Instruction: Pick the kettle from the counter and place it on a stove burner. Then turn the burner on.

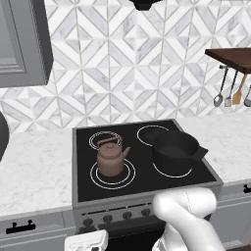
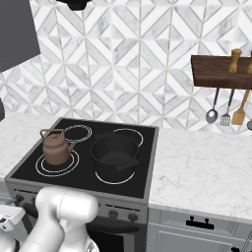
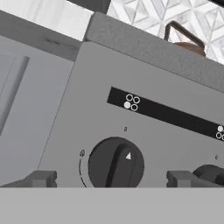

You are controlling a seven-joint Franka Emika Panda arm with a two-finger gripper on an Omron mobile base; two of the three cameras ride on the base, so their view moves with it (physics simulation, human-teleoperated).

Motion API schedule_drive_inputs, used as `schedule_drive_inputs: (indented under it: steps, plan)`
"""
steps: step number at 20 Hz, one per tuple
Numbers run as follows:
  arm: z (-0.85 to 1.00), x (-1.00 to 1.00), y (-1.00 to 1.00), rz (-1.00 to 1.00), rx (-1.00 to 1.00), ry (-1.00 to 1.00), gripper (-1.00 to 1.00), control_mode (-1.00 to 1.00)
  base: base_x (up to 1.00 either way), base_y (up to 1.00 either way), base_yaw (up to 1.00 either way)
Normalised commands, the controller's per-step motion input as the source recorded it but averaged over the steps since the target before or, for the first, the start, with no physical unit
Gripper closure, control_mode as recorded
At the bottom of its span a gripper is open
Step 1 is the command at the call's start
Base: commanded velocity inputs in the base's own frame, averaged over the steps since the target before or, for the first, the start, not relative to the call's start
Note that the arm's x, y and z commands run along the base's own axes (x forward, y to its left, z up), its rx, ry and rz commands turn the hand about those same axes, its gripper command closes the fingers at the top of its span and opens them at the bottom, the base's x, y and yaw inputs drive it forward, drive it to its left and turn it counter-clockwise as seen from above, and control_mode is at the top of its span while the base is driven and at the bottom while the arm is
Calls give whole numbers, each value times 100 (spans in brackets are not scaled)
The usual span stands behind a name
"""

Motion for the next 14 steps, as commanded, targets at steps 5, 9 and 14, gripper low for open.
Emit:
schedule_drive_inputs:
  steps: [5,9,14]
  plan:
    - [-8,31,0,0,0,0,-100,-100,0,0,0]
    - [0,4,0,0,0,-1,-100,-100,0,0,0]
    - [16,0,0,0,1,-6,-100,-100,0,0,0]
